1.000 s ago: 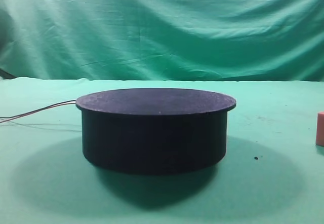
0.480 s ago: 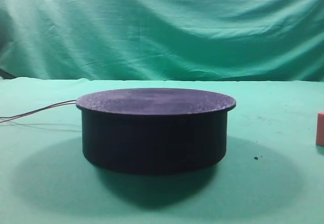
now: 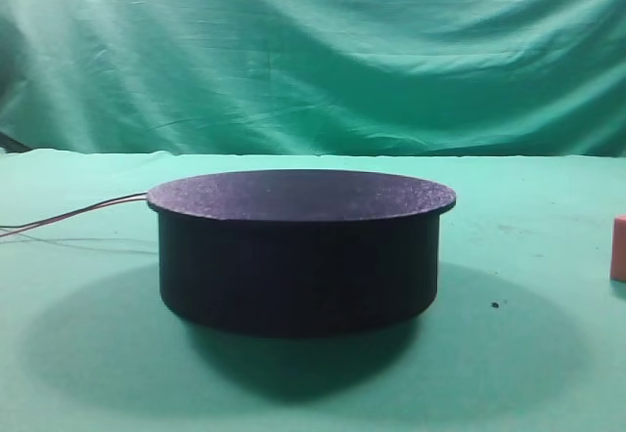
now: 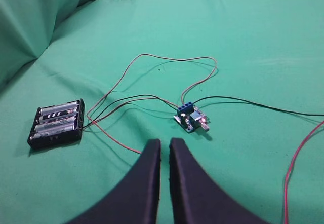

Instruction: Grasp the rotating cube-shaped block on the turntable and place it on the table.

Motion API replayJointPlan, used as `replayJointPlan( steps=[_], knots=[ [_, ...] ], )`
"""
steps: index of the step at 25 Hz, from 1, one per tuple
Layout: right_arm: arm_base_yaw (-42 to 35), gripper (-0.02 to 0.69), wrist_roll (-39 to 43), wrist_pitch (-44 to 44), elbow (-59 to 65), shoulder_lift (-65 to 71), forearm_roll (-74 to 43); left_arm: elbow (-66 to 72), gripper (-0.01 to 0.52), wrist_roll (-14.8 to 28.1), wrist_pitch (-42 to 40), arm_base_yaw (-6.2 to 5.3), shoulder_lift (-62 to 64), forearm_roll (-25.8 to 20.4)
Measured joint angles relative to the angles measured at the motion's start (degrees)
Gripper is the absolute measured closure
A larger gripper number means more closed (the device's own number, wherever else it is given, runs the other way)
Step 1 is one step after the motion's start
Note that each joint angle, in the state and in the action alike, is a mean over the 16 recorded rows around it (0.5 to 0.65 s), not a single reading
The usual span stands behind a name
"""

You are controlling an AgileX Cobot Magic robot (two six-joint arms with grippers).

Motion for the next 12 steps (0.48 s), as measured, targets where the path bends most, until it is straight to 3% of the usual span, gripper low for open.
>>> replayJointPlan(
  steps=[12],
  knots=[
    [0.0,0.665,0.0,0.3,0.0,0.0,0.1,0.0,0.514,0.0,0.0,0.00,0.0,0.0]
  ],
)
